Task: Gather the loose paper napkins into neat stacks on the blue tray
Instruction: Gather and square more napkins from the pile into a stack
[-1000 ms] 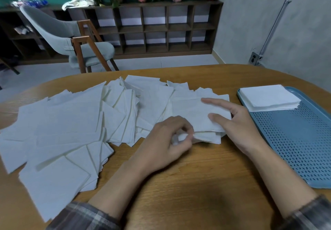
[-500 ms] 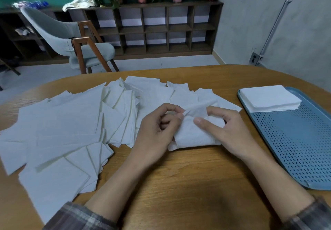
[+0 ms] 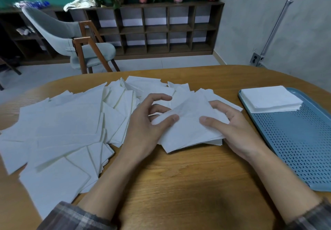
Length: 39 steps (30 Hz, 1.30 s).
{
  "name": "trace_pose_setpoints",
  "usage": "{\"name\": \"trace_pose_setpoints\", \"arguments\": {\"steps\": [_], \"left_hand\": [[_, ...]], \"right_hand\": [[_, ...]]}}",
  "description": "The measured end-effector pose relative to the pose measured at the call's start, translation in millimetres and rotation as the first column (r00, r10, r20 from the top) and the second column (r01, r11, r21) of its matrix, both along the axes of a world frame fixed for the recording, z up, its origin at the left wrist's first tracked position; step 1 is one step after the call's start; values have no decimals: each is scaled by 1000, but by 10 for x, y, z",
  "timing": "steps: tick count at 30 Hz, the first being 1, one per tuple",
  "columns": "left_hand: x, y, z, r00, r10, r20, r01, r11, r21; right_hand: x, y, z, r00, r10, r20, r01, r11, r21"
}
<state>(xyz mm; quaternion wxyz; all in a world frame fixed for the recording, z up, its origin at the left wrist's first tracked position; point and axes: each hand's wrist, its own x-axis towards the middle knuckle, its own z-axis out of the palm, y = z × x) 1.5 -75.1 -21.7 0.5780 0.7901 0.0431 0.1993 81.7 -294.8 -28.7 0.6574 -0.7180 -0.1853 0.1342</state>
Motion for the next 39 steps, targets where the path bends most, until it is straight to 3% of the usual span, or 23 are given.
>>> {"name": "trace_pose_setpoints", "arguments": {"steps": [5, 17, 20, 22, 24, 28, 31, 34, 37, 39], "left_hand": [[7, -22, -4, 997, -77, -29, 78, 996, 35], [31, -12, -73, 1000, -26, 7, 25, 994, 104], [42, -21, -92, 995, 87, 48, -94, 981, 170], [22, -38, -36, 998, 28, -52, -27, 1000, 9], [-1, -48, 21, 987, -95, -132, 74, 985, -156], [21, -42, -32, 985, -104, -135, 86, 987, -133], [52, -9, -112, 991, -22, -131, 25, 1000, 20], [52, 8, -135, 992, -57, -109, 63, 997, 51], [51, -32, -150, 988, -137, -78, 140, 990, 36], [44, -70, -179, 992, -123, -41, 127, 985, 114]], "right_hand": [[-51, 46, 26, 995, 103, 13, -103, 995, -2], [-89, 70, 37, 990, 80, 114, -69, 993, -94], [-56, 50, 21, 996, 68, 65, -73, 995, 64], [-35, 31, 25, 995, 94, -16, -87, 966, 243], [-28, 33, 30, 996, 89, -19, -80, 955, 285], [-13, 39, -9, 997, 40, 64, -48, 990, 129], [-6, -34, 29, 983, 182, -32, -174, 969, 177], [11, -72, 65, 967, 247, -61, -234, 959, 160], [45, -67, 11, 988, 125, 94, -120, 991, -57], [68, -67, -17, 977, 7, 213, 27, 988, -154]]}}
